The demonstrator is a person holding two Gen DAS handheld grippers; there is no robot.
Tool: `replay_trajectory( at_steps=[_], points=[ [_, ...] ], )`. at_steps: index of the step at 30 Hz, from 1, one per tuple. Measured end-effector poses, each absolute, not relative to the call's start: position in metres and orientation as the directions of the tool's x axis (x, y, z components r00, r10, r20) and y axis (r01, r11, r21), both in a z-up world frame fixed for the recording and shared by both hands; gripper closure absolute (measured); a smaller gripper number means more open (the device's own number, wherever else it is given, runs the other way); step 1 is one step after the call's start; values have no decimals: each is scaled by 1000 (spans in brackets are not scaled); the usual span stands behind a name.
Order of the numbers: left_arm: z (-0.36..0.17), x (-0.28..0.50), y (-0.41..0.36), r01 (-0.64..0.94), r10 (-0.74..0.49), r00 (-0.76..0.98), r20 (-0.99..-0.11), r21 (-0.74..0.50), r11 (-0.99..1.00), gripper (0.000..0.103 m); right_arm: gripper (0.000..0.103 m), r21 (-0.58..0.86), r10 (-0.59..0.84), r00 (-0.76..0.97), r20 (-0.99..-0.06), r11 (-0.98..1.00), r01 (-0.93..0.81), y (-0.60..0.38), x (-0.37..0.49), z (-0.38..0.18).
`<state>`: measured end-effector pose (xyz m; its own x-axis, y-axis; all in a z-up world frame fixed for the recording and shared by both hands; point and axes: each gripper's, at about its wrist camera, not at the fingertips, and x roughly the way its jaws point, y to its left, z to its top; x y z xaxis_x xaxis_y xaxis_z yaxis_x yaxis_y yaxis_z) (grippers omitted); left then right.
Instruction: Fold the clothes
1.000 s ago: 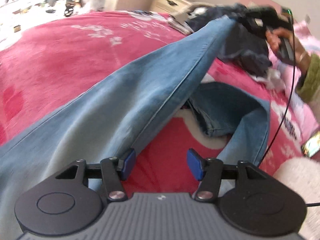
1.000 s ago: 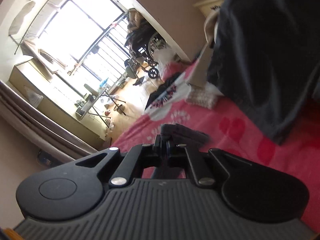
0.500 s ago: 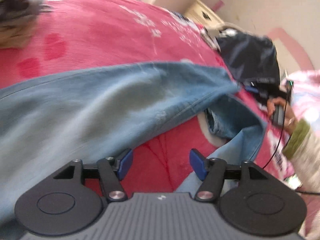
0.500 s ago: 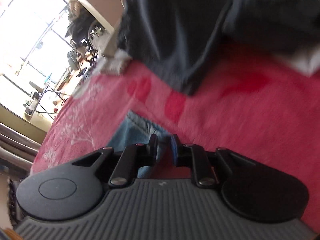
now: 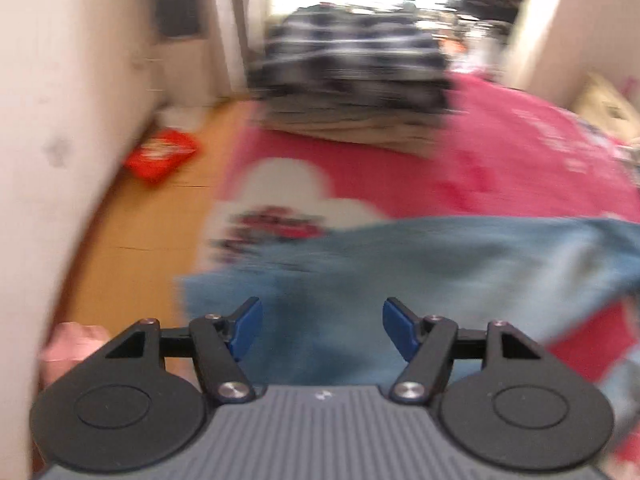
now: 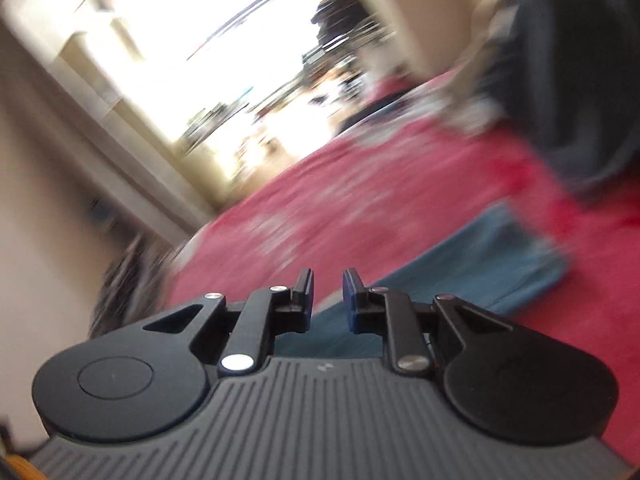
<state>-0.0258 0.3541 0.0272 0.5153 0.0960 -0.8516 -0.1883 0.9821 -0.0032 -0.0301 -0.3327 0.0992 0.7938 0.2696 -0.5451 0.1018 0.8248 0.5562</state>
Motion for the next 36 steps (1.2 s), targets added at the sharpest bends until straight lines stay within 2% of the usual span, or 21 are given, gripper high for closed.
replay_trajectory(
  at_steps=[3,7,11,19,20,23,24,26,29,31,36],
  points=[
    [9,-23,404,-364,127,468,-874,-60,929,29,82,568,389,740,-548,823,-13,-284,-17,99],
    [-16,-31,459,-541,35,504,-863,-284,791,27,78,598,510,664,-547,793,-117,-231,-6,92],
    [-34,-35,485,-559,-76,561,-825,-445,700,20,77,621,603,570,-557,759,-196,-179,6,84],
    [-67,-27,502,-557,-194,575,-795,-554,619,19,73,565,700,362,-615,712,-417,-64,29,83],
    [-71,-26,502,-559,-198,576,-793,-559,612,20,73,566,704,350,-618,707,-424,-56,32,82],
    [-76,-28,500,-542,-201,595,-778,-573,615,40,72,563,706,337,-623,703,-434,-41,40,83],
    [-75,-28,498,-528,-199,603,-773,-573,626,50,72,562,704,338,-625,706,-432,-40,42,82],
    [-71,-28,490,-509,-168,608,-776,-544,667,53,72,562,698,342,-630,713,-420,-40,45,81],
    [-63,-29,480,-484,-133,623,-771,-513,708,69,72,560,684,345,-642,726,-398,-39,51,74],
    [-54,-31,472,-477,-86,642,-762,-485,733,75,72,558,673,346,-654,737,-380,-38,54,68],
    [-29,-36,463,-461,-2,717,-697,-477,748,77,72,557,656,358,-664,754,-348,-39,56,62]
  ],
)
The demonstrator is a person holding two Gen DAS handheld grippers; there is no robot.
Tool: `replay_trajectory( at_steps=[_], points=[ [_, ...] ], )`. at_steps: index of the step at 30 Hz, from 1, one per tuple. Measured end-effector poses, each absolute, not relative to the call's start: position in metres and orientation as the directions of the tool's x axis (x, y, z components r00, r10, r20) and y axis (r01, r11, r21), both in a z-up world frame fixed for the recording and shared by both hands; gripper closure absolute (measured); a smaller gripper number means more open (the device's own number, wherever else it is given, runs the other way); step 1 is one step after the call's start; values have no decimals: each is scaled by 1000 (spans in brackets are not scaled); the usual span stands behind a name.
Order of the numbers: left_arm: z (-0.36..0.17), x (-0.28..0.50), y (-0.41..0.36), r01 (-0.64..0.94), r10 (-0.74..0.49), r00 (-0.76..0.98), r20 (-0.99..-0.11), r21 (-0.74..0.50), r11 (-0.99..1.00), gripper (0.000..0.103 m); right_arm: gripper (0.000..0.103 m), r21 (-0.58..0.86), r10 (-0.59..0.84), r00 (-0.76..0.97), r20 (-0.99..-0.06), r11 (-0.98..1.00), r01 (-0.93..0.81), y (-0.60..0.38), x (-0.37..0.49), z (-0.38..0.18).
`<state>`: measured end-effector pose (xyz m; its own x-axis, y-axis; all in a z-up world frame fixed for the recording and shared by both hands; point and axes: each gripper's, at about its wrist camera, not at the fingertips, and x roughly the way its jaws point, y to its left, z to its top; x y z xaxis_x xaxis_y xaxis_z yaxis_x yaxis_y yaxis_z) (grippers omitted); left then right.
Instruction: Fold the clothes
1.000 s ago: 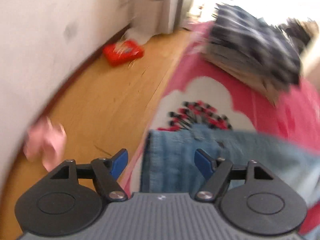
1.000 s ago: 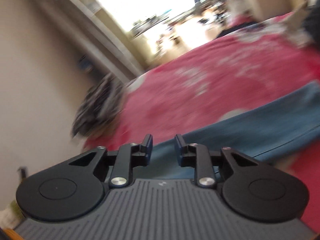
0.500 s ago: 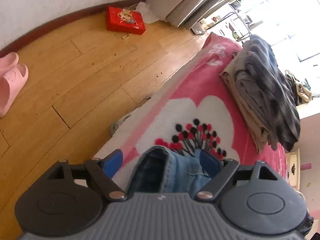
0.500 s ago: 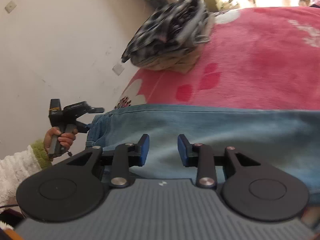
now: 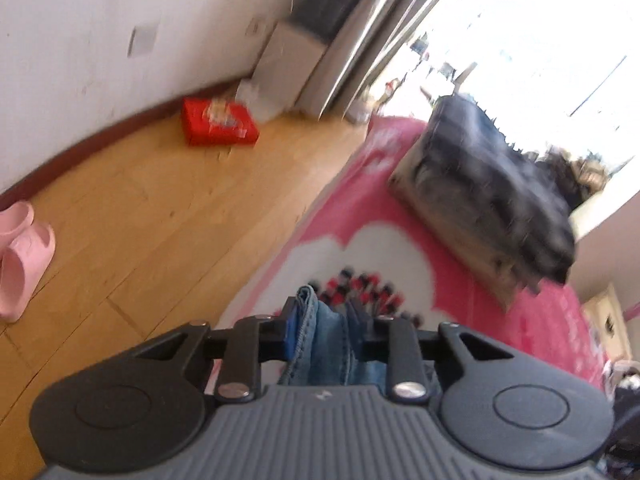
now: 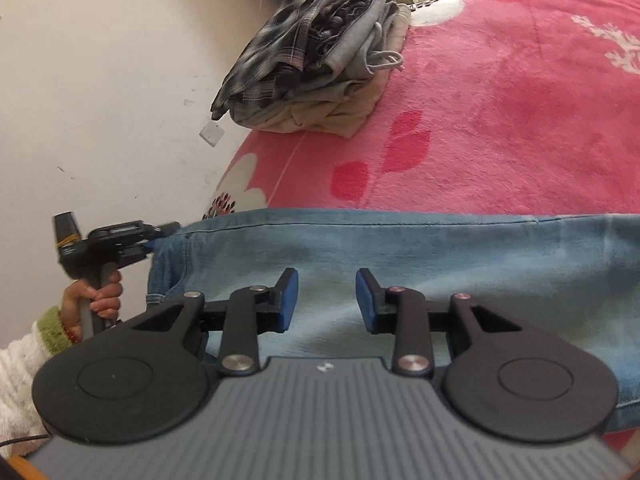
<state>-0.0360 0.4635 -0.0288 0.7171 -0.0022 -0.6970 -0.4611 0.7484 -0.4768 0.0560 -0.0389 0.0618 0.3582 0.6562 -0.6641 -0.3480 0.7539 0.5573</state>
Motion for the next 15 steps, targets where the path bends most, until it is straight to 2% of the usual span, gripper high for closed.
replay_trajectory(
  at_steps=[8,11,13,15],
  points=[
    [-60,-19,458,-516,60,668,-742,-404,755,75,72,487,625,398,-671,777,-399,-30,51,53],
    [-59,-19,458,-529,70,641,-764,-373,763,62,72,448,612,379,-694,779,-438,-20,51,40],
    [-51,-22,461,-542,92,625,-775,-346,765,46,72,394,575,386,-721,799,-454,-13,54,31],
    [-39,-28,461,-543,129,629,-766,-315,778,42,72,353,548,398,-736,812,-464,-8,57,27]
  ],
)
